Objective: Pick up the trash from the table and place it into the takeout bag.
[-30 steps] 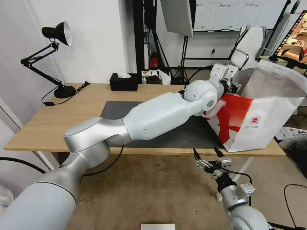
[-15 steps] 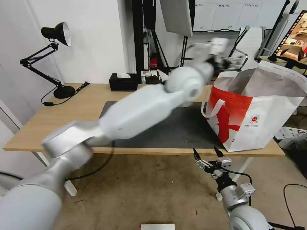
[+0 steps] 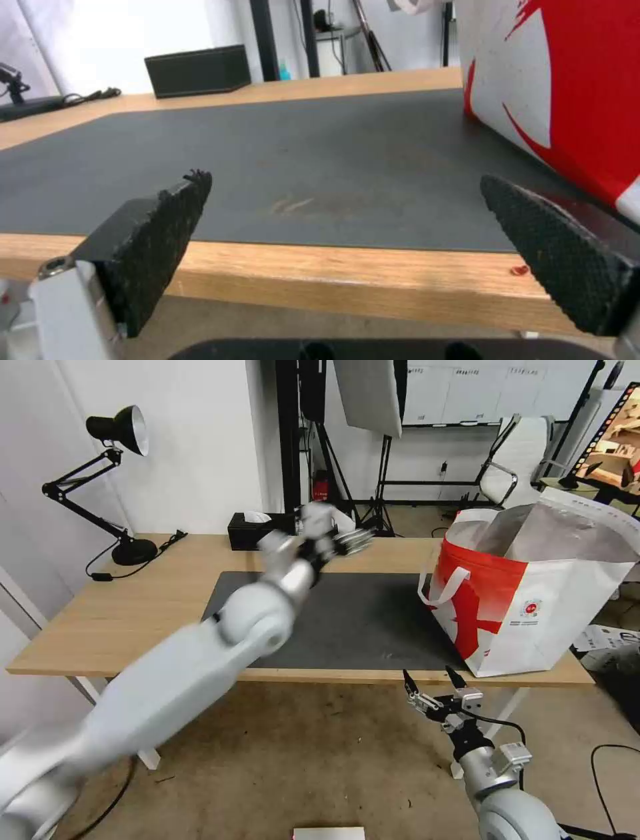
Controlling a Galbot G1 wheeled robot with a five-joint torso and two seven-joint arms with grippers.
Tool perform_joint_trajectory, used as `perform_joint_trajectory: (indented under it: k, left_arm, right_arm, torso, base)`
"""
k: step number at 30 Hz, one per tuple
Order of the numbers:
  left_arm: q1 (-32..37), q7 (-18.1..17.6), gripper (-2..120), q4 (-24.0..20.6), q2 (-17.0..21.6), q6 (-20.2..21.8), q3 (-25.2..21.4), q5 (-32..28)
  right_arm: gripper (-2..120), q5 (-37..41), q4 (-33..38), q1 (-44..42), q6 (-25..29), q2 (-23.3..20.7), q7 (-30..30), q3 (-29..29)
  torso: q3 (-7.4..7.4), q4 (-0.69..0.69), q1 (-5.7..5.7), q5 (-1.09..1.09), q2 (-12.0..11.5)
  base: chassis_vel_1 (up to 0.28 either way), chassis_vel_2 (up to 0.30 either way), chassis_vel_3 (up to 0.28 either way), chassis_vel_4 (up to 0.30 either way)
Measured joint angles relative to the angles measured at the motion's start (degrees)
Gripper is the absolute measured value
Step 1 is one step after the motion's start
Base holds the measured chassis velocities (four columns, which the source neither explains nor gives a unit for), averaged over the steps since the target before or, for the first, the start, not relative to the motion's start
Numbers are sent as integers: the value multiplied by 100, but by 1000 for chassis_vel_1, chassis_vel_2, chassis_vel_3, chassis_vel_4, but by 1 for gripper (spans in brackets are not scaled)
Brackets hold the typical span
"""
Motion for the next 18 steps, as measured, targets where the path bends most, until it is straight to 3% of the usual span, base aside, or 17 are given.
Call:
perform_joint_trajectory:
  k: [2, 3, 6, 7, 9, 10, 13, 18]
  left_arm:
    - [1165, 45, 100, -384, 122, -55, -798, 430]
    - [1165, 45, 100, -384, 122, -55, -798, 430]
    - [2603, 52, 100, -770, -73, -264, -1634, 1100]
    - [2603, 52, 100, -770, -73, -264, -1634, 1100]
    - [3536, 87, 100, -884, -400, -568, -2038, 1759]
    - [3536, 87, 100, -884, -400, -568, -2038, 1759]
    - [4643, 230, 100, -984, -955, -941, -2489, 2528]
    - [5516, 388, 100, -1130, -1430, -1231, -2886, 3145]
  right_arm:
    - [100, 0, 0, 0, 0, 0, 0, 0]
    - [100, 0, 0, 0, 0, 0, 0, 0]
    - [100, 0, 0, 0, 0, 0, 0, 0]
    - [100, 0, 0, 0, 0, 0, 0, 0]
    - [100, 0, 0, 0, 0, 0, 0, 1]
    - [100, 0, 0, 0, 0, 0, 0, 1]
    - [100, 0, 0, 0, 0, 0, 0, 0]
    - [100, 0, 0, 0, 0, 0, 1, 0]
  torso:
    - [-1, -3, 0, 2, 0]
    - [-1, -3, 0, 2, 0]
    - [-1, -2, 0, 3, 0]
    - [-1, -2, 0, 3, 0]
    - [-1, -4, 0, 4, 0]
    - [-1, -4, 0, 4, 0]
    - [-1, -2, -1, 4, 0]
    - [-1, -3, -1, 6, 0]
  base:
    - [0, 0, 0, 0]
    - [0, 0, 0, 0]
    - [0, 0, 0, 0]
    - [0, 0, 0, 0]
    - [0, 0, 0, 0]
    - [0, 0, 0, 0]
    - [0, 0, 0, 0]
    - [0, 0, 0, 0]
